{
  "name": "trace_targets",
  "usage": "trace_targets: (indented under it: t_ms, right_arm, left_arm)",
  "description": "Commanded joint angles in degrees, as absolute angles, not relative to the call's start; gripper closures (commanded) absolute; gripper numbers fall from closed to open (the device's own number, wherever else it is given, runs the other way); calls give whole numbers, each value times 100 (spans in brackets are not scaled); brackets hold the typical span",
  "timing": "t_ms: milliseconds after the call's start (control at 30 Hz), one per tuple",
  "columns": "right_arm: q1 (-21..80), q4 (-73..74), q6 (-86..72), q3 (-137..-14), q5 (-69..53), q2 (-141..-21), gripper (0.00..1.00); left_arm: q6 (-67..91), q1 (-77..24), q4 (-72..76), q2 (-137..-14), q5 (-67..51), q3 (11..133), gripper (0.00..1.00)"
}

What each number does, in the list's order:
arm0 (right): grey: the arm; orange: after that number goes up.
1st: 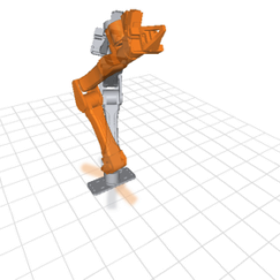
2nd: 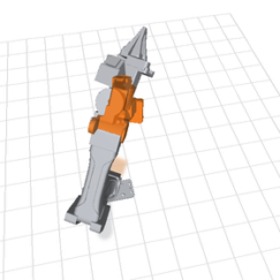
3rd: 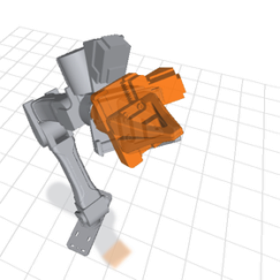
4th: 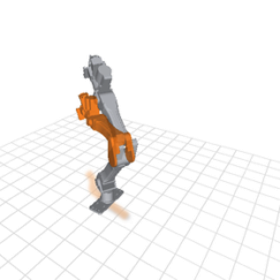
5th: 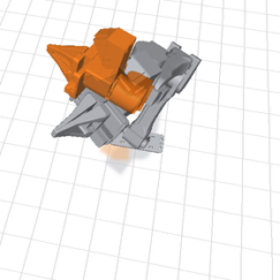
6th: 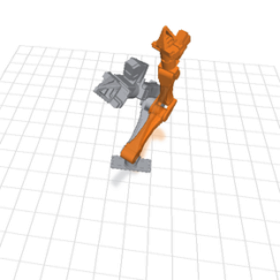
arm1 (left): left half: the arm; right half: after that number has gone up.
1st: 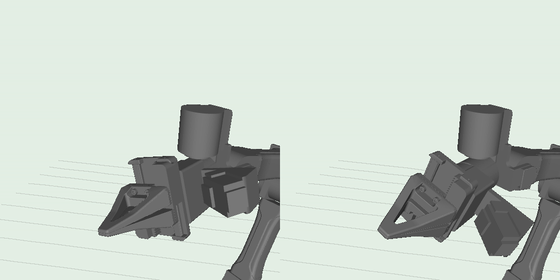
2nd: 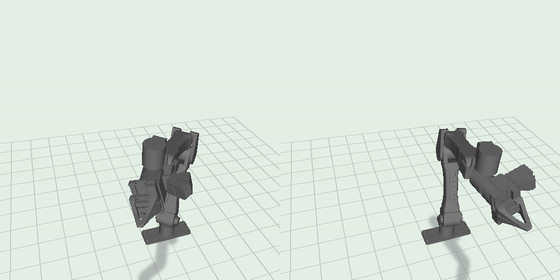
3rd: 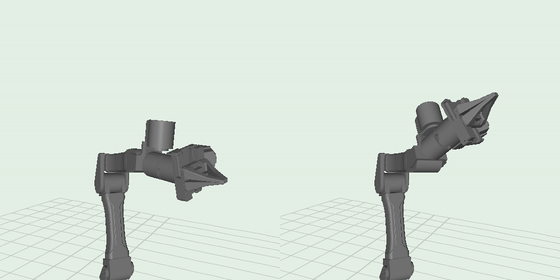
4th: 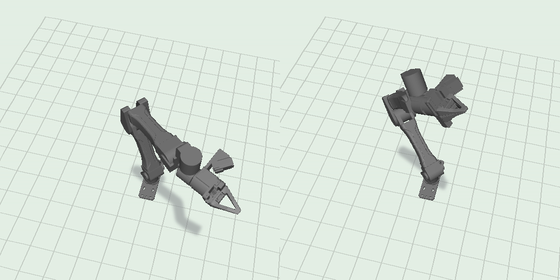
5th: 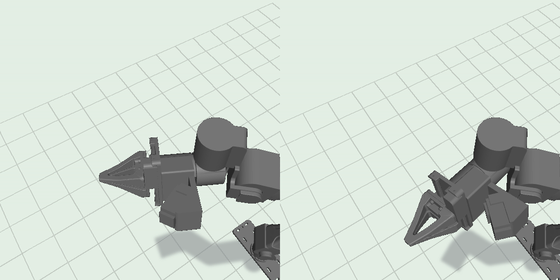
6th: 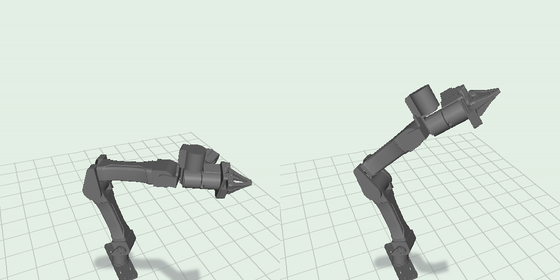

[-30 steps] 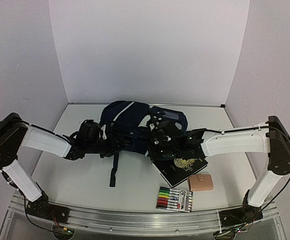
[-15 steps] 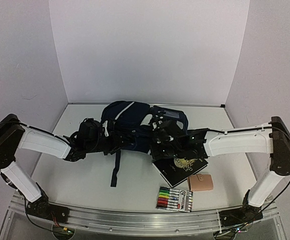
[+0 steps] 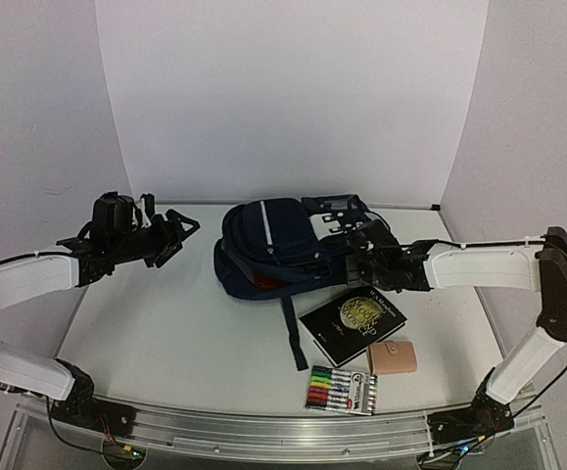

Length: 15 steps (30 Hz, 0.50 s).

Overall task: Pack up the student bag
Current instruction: Adjust the student bag at the center of the board.

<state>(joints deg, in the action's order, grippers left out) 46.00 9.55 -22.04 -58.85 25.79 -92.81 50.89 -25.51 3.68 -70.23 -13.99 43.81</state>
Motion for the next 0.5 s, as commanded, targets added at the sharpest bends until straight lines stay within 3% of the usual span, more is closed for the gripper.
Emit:
trace_targets:
  t_ms: [0,200,300,467]
  right_arm:
    - [4356,699,-2386,-6021,3077,-8592,66]
    - [5274,972,-2223,-6633,3060,-8317,12]
    - [5848,1098,-2061,-7239,3383,-8869,2]
    - [6278,1203,-1561,-8723,3691,-10464,2]
  left_arm:
    - [4957,-2287,-371,-6714,-1776,4369,18]
    - [5212,-1979,-41,-6653,-2109,3924,14]
    - [5260,-1870,-25,-6720,-2246,3837,12]
    - [5278,-1820,-23,-6707,-2433,3814,6]
